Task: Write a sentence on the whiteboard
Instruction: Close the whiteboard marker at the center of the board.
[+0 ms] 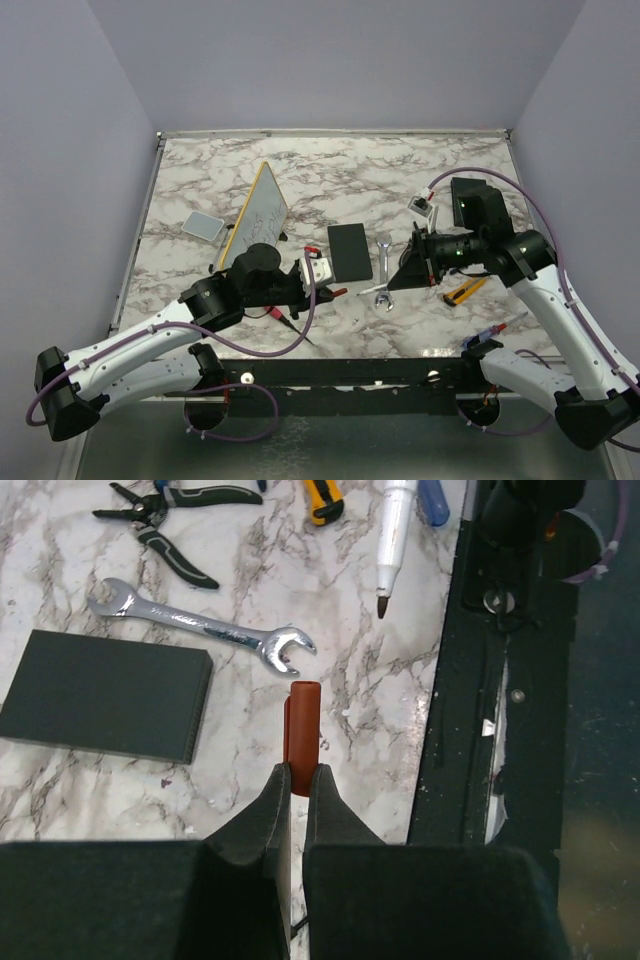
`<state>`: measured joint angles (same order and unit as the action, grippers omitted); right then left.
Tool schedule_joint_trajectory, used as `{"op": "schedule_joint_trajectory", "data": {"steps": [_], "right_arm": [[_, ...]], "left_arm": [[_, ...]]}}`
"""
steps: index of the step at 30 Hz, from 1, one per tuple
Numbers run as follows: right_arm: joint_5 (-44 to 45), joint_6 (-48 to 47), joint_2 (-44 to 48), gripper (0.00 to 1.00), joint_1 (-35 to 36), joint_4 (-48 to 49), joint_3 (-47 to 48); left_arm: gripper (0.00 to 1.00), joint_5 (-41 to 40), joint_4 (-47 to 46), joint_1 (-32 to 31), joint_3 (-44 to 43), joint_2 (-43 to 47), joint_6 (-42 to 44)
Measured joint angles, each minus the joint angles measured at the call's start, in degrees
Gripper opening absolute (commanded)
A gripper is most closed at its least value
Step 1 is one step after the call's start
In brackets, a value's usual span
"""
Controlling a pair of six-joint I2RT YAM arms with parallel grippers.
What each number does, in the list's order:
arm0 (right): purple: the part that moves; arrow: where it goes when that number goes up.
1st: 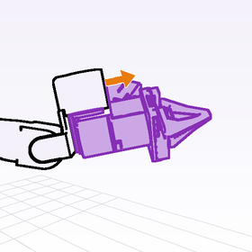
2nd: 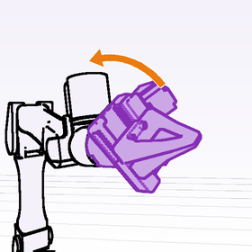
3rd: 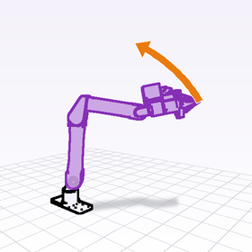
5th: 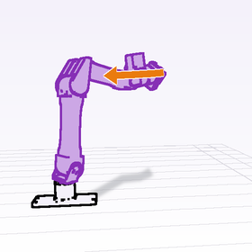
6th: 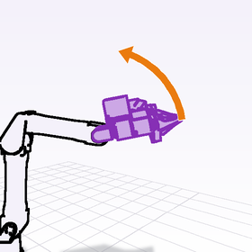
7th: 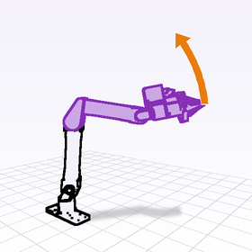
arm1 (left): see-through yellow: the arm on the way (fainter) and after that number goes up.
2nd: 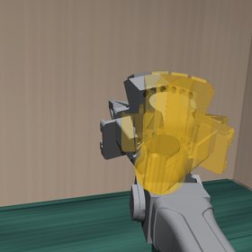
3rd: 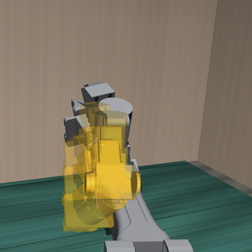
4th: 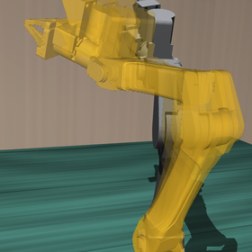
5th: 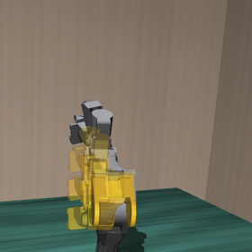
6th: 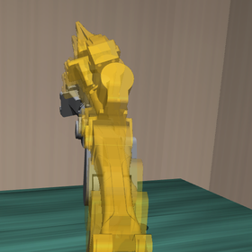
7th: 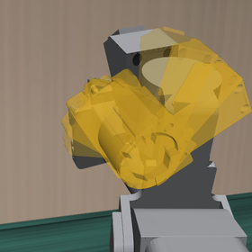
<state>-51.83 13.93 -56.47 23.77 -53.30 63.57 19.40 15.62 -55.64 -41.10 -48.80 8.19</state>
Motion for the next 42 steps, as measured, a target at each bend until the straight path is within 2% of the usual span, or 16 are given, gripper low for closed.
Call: {"op": "schedule_joint_trajectory", "data": {"steps": [12,42], "right_arm": [[-2.0,-1.6,-2.6,0.03,0.0,-2.3,0.1],[-2.7,-2.5,-5.3,0.03,0.0,-2.0,-1.5]], "left_arm": [[0.00,6.2,-2.2,-0.9,0.4,-1.0,-0.4],[0.00,8.3,-2.7,-1.1,0.4,-2.1,-0.9]]}}
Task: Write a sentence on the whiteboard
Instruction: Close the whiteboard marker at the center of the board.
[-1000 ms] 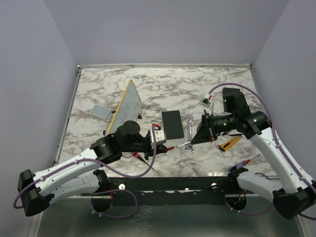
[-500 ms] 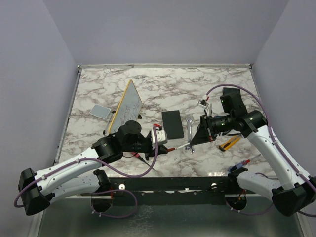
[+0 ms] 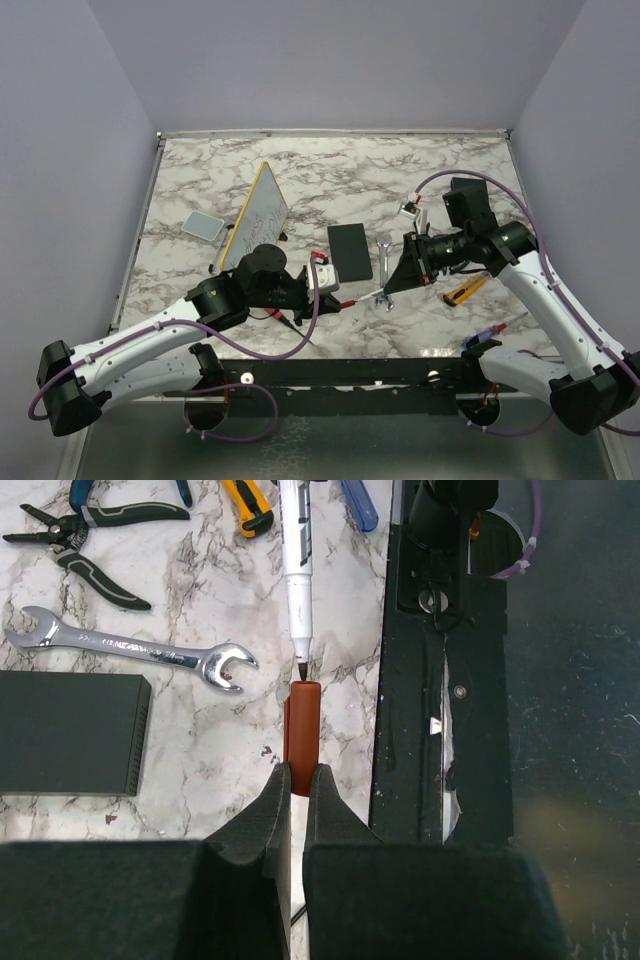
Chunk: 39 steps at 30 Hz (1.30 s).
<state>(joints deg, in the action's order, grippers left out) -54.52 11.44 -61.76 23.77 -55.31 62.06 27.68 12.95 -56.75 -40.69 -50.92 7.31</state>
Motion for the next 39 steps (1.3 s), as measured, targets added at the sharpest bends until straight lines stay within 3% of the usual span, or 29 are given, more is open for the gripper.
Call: {"op": "schedule_joint_trajectory", "data": {"steps": [27,39], "right_arm": [[-2.3,0.1,-1.4,0.03,0.0,3.0,-2.0],[-4.1,4.0,-2.9,0.03,3.4,10.4,-4.7]], "left_arm": [[0.00,0.1,0.0,0.0,0.0,-0.1,-0.2],[0.00,-0.7,0.3,0.0,0.0,0.4,-0.6]]}}
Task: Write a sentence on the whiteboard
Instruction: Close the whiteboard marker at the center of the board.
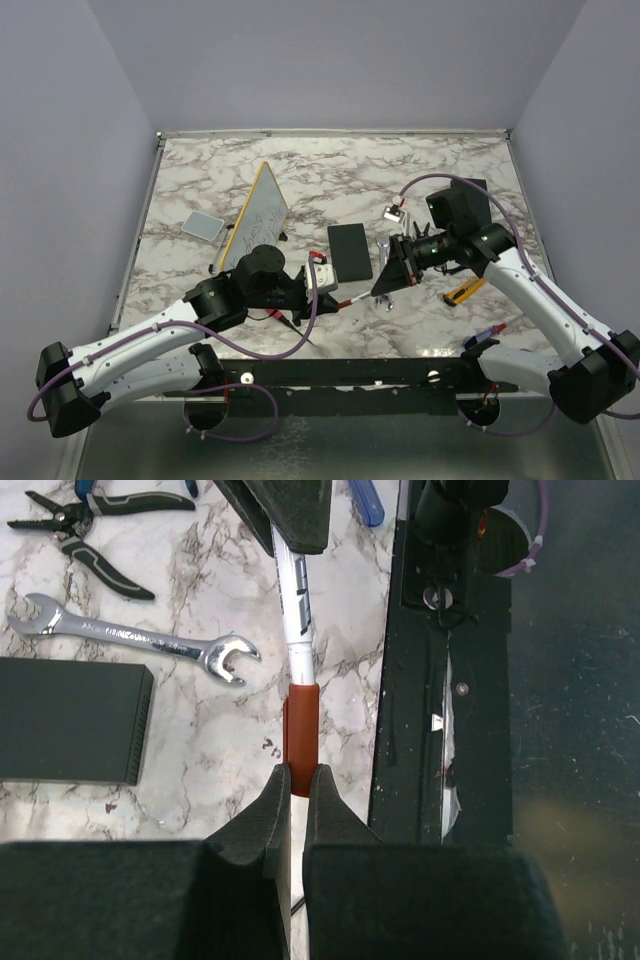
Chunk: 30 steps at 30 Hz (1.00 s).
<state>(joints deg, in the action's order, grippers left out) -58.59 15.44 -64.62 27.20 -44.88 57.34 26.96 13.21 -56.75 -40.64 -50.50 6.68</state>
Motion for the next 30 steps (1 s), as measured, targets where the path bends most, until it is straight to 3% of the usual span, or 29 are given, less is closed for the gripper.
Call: {"op": "schedule_joint_trajectory", "data": {"steps": [30], "right_arm": [[3.4,6.8,-6.1,0.03,9.9,16.3,-4.4]], "left_arm": [[0.00,-5.9,6.8,0.0,2.6,4.5,-3.4]]}}
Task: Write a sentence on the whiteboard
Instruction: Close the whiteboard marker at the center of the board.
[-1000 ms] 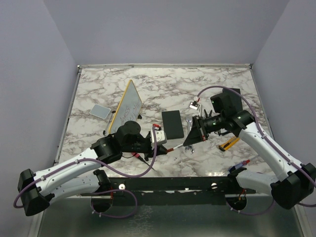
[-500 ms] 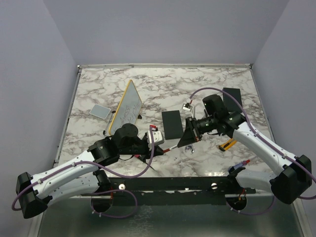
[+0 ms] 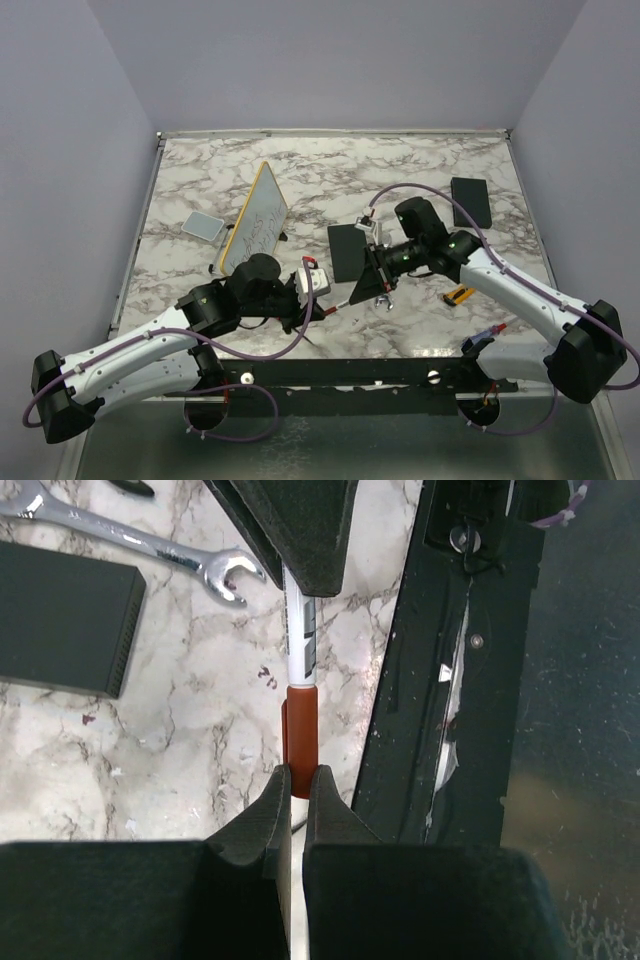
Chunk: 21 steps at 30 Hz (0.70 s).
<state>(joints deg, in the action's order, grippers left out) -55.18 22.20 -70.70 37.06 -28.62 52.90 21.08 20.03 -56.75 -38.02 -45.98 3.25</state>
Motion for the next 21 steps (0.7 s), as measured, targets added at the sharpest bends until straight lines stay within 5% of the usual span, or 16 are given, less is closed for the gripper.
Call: {"op": "schedule_joint_trajectory", "data": {"steps": [21], "right_arm": [[2.7,6.1,-6.0,0.02,7.2,12.0,-3.4]], "left_arm": [[0.00,-1.5,9.3,0.5,1.2,1.3,-1.9]]}}
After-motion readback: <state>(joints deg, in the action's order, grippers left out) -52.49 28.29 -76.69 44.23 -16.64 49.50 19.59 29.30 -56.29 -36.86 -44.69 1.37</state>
